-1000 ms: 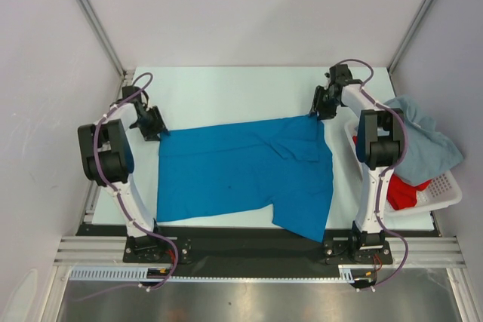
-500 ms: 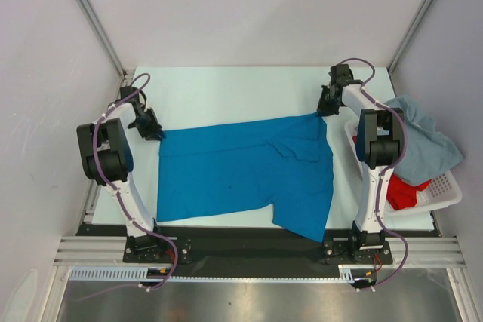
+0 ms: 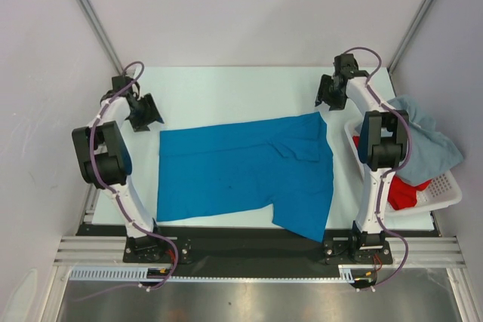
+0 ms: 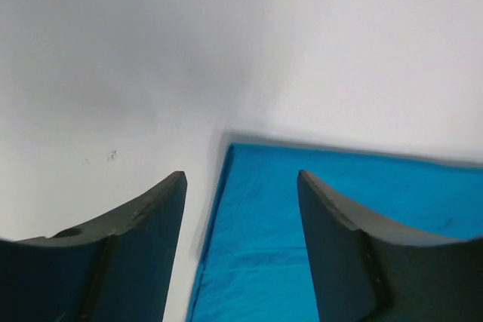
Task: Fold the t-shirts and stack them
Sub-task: Fold the tshirt
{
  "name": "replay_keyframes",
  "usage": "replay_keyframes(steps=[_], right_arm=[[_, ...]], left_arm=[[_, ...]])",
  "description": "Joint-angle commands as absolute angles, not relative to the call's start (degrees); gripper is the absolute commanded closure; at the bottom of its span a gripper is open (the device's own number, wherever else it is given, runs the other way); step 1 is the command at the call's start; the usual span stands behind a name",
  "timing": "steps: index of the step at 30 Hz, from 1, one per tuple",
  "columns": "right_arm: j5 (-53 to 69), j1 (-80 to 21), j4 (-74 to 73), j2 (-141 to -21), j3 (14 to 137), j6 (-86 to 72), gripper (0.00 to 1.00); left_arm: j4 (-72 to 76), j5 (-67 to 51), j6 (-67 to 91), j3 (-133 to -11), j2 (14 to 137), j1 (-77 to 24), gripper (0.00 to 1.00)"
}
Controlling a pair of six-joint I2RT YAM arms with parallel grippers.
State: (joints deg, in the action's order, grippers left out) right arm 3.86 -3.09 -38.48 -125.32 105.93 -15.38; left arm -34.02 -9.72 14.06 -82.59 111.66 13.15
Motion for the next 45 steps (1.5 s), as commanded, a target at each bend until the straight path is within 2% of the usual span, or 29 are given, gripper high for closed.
replay_keyframes(steps=[1, 10, 13, 14, 19, 21, 22, 23, 25, 26, 27, 28, 29, 30, 37, 42, 43, 45], right_arm=[[3.43, -2.99, -40.25, -122.25, 107.75, -13.19, 0.38], [8.87, -2.72, -39.99, -127.70, 110.22, -9.14, 0.37], [9.40, -2.64, -39.81, -128.76, 109.95, -8.53, 0.38], [9.14, -2.72, -39.81, -129.02, 109.78, -8.44, 0.38], [10.36, -2.37, -39.46, -131.04, 108.90, -7.65, 0.41], [10.37, -2.37, -38.94, -131.39, 108.46, -7.65, 0.44], [10.37, -2.46, -38.67, -131.66, 108.28, -7.65, 0.45], [10.46, -2.37, -38.24, -131.92, 108.02, -7.73, 0.50], [10.28, -2.46, -37.01, -132.10, 107.76, -8.26, 0.56], [10.28, -2.37, -36.22, -132.10, 107.58, -8.61, 0.69], [10.02, -2.46, -35.43, -132.10, 107.40, -9.05, 0.75], [9.24, -2.37, -34.11, -132.10, 107.23, -9.49, 0.82], [8.88, -2.37, -33.32, -132.19, 107.23, -10.71, 0.97], [8.44, -2.37, -32.09, -132.27, 107.40, -11.33, 1.00], [5.01, -2.37, -28.56, -135.87, 114.15, -15.20, 1.00], [8.43, -2.63, -33.74, -144.65, 129.18, -16.52, 1.00], [8.52, -2.98, -34.36, -145.54, 131.29, -16.44, 0.96], [8.09, -3.07, -37.25, -147.03, 136.90, -16.70, 0.74]], left_arm=[[-34.19, -14.84, 11.95, -86.66, 113.36, 13.80, 0.35], [-31.03, -18.98, 12.39, -82.18, 116.19, 13.80, 0.33], [-29.88, -20.04, 13.01, -81.12, 116.45, 13.80, 0.39], [-29.80, -20.04, 13.09, -81.04, 116.63, 13.80, 0.44], [-29.80, -19.95, 13.01, -81.21, 117.51, 13.80, 0.53], [-29.62, -20.04, 13.09, -81.30, 118.12, 13.80, 0.60], [-29.53, -20.13, 13.27, -81.39, 118.39, 13.80, 0.64], [-29.44, -19.87, 13.36, -81.56, 118.56, 13.80, 0.72], [-29.27, -19.60, 13.45, -82.09, 119.00, 13.97, 0.80], [-29.01, -19.16, 13.53, -82.35, 119.18, 13.89, 0.89], [-29.00, -18.73, 13.62, -82.53, 119.27, 13.97, 0.98], [-29.00, -18.20, 14.06, -82.88, 119.62, 13.97, 1.00], [-28.66, -17.76, 14.15, -83.49, 119.79, 14.06, 1.00], [-28.65, -17.32, 14.32, -83.93, 120.06, 14.32, 1.00], [-27.77, -15.38, 16.78, -92.52, 123.48, 16.52, 1.00], [-29.97, -15.38, 17.49, -99.22, 127.70, 16.52, 1.00], [-30.41, -15.29, 17.66, -100.53, 128.05, 16.61, 0.94], [-31.64, -14.07, 18.19, -101.07, 127.53, 16.52, 0.70]])
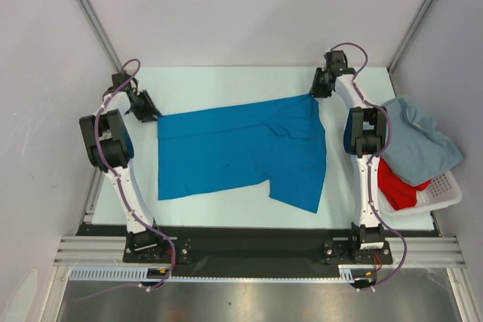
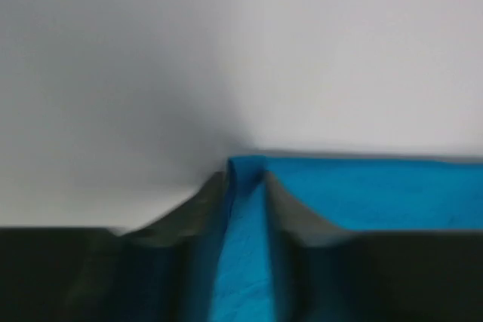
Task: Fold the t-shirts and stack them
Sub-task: Fold the tshirt
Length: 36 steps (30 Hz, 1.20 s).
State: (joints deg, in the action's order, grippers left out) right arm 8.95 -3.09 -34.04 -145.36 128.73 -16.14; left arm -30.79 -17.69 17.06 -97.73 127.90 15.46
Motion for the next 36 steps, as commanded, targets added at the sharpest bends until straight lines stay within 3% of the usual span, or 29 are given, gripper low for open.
replay_keyframes(steps=[1, 2, 3, 6, 9, 12, 18, 19, 20, 23, 25, 28, 36], right_arm=[[7.48, -3.16, -38.05, -147.21, 138.15, -16.61, 0.62], [6.43, -3.16, -38.75, -146.78, 138.95, -16.52, 0.47], [3.54, -3.34, -40.24, -146.08, 139.83, -16.61, 0.42], [-1.65, -3.34, -43.23, -141.25, 138.44, -17.31, 0.27], [-2.64, -3.51, -46.57, -135.63, 135.71, -17.49, 0.23], [1.47, -3.69, -48.78, -130.27, 129.13, -19.94, 0.26], [9.30, -4.75, -40.63, -115.96, 103.56, -19.78, 0.55], [10.01, -4.57, -39.56, -114.88, 100.75, -19.43, 0.69], [10.80, -4.48, -38.25, -114.00, 97.07, -19.25, 0.73], [15.37, -4.48, -37.97, -112.68, 93.44, -17.93, 0.71], [17.49, -5.01, -37.97, -112.59, 90.71, -18.02, 0.60], [17.67, -5.45, -36.39, -112.85, 87.63, -18.02, 0.54], [17.75, -5.36, -35.25, -115.05, 85.08, -17.32, 0.65]], left_arm=[[-31.99, -13.19, 18.63, -100.90, 126.92, 16.52, 0.55], [-32.43, -11.53, 18.72, -100.55, 126.04, 16.52, 0.44], [-32.69, -10.38, 18.63, -100.11, 123.60, 16.35, 0.40], [-34.89, -5.28, 18.02, -98.62, 118.42, 15.91, 0.17], [-34.90, -4.04, 17.58, -94.41, 113.31, 15.21, 0.14], [-33.05, -7.88, 19.85, -87.47, 106.54, 14.77, 0.17], [-27.34, -19.14, 24.34, -73.40, 96.69, 7.93, 0.39], [-26.20, -22.03, 24.78, -71.47, 96.07, 6.17, 0.40], [-25.15, -23.63, 25.22, -70.41, 95.28, 2.59, 0.42], [-22.33, -27.24, 26.28, -68.21, 94.92, -5.15, 0.46], [-20.05, -30.13, 26.45, -67.33, 95.97, -8.16, 0.49], [-19.60, -32.16, 26.28, -67.67, 97.56, -13.26, 0.50], [-20.48, -34.10, 25.93, -69.26, 99.05, -14.94, 0.51]])
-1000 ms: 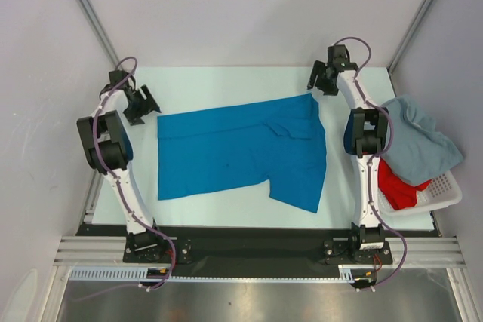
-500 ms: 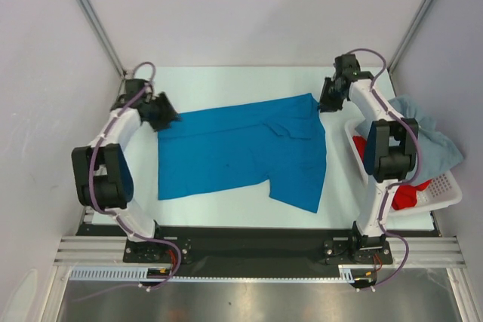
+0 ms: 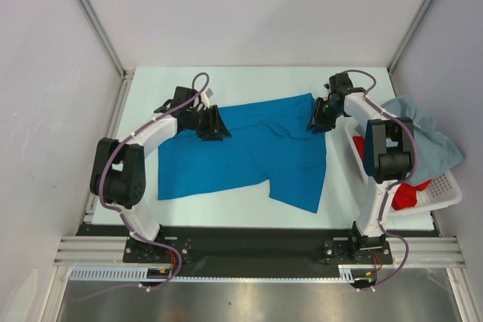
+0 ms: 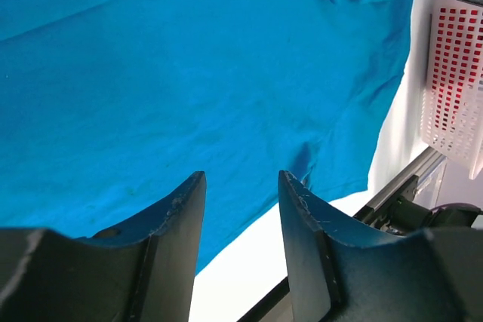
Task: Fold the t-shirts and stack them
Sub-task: Fold the tshirt
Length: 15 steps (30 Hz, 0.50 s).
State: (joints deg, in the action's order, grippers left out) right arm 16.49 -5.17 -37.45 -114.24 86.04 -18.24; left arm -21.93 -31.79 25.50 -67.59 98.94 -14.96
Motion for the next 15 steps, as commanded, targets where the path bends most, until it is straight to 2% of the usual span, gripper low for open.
replay_keyframes(steps=[1, 8, 12, 15], right_arm=[[17.75, -5.36, -34.98, -115.22, 84.82, -17.31, 0.67], [16.53, -5.10, -34.98, -116.10, 83.59, -17.67, 0.66], [16.44, -4.83, -34.37, -116.63, 82.79, -17.67, 0.65], [17.40, -4.48, -33.58, -117.33, 82.88, -18.54, 0.68]], left_arm=[[-20.22, -34.45, 26.10, -69.43, 99.14, -15.03, 0.52], [-19.07, -36.03, 26.19, -72.33, 101.16, -17.75, 0.53], [-18.11, -35.16, 25.49, -74.79, 103.79, -20.03, 0.50], [-18.02, -33.40, 23.91, -78.56, 106.16, -22.49, 0.47]])
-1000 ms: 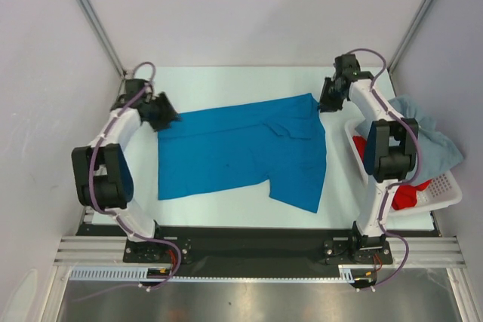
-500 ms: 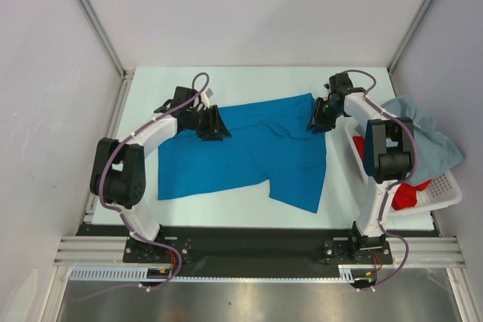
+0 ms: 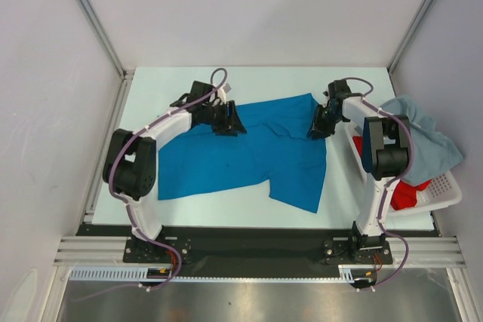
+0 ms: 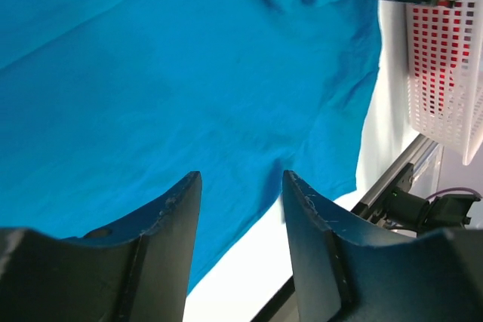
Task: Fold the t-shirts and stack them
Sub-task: Fold the tshirt
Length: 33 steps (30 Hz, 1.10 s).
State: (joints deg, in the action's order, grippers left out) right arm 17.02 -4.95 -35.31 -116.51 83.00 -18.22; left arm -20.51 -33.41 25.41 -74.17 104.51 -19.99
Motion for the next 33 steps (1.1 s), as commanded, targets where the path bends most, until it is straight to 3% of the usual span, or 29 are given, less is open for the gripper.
replay_keyframes(steps=[1, 8, 19, 33], right_arm=[[17.92, -4.40, -33.31, -117.51, 82.97, -18.98, 0.74], [18.19, -4.22, -33.57, -115.14, 84.37, -20.48, 0.99], [26.27, -2.99, -29.63, -115.92, 89.73, -34.61, 1.00], [32.08, -2.20, -11.34, -124.53, 93.51, -61.34, 1.00]], left_arm=[[-17.76, -33.22, 23.65, -79.53, 108.09, -23.02, 0.48], [-16.61, -32.61, 25.13, -87.53, 115.74, -27.50, 0.54], [-15.37, -23.38, 23.29, -91.58, 116.28, -29.35, 0.45], [-17.49, -17.24, 15.92, -94.21, 119.17, -32.69, 0.45]])
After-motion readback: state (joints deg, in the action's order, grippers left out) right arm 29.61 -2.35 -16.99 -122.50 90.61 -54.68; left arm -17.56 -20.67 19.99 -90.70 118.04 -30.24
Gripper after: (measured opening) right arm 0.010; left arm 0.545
